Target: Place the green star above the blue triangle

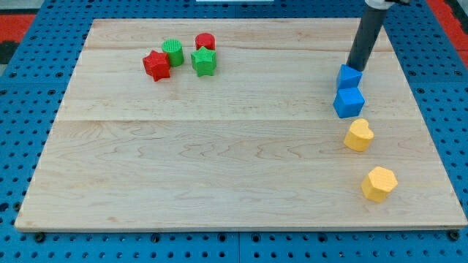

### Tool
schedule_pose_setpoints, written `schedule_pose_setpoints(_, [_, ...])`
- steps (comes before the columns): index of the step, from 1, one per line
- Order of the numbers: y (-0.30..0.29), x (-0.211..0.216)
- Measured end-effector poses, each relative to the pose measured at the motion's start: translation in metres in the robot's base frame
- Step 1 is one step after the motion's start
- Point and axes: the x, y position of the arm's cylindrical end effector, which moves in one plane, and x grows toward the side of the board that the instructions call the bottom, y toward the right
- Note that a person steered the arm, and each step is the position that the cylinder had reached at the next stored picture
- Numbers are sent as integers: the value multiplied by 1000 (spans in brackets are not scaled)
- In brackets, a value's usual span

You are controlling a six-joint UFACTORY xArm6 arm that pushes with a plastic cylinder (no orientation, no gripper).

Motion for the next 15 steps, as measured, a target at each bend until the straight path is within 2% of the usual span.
schedule_pose_setpoints(1, [-103,-17])
schedule_pose_setpoints(2, [-204,60])
schedule_pose_setpoints(3, [-335,60])
schedule_pose_setpoints(4, [-406,21])
schedule_pose_setpoints(6, [-228,10])
schedule_pose_setpoints(7, [-206,-12])
schedule_pose_setpoints(8, [-214,-36])
schedule_pose_setpoints(9, [-133,-23])
schedule_pose_setpoints(10, [-144,-21])
schedule_pose_setpoints(11, [-182,2])
schedule_pose_setpoints(12, [-133,20])
schedule_pose_setpoints(13, [-97,13])
schedule_pose_setpoints(14, [-118,-14])
schedule_pose_setpoints(15, [-109,-28])
